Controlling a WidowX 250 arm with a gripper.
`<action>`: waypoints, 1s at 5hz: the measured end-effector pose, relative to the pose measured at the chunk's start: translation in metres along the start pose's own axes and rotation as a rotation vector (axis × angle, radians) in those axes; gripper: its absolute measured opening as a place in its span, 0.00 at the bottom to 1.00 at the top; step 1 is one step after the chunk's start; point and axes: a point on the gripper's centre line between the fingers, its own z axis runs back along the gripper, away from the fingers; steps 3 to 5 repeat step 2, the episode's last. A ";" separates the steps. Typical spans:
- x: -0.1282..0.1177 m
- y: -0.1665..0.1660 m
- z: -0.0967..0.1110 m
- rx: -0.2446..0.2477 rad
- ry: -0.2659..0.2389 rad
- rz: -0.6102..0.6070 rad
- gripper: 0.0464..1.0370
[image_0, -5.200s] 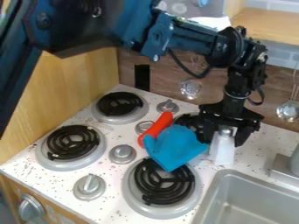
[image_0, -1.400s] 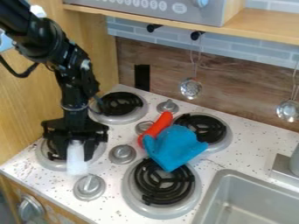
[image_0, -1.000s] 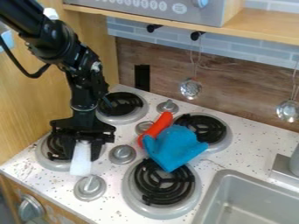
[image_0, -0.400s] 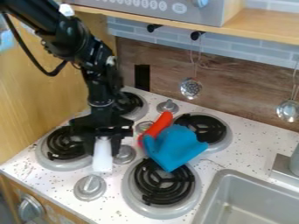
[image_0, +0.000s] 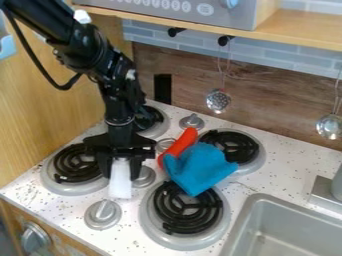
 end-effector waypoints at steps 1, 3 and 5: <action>-0.004 -0.001 -0.002 -0.009 0.013 -0.011 0.95; -0.007 -0.002 0.005 -0.034 0.014 -0.052 0.97; -0.007 -0.002 0.005 -0.034 0.014 -0.052 0.97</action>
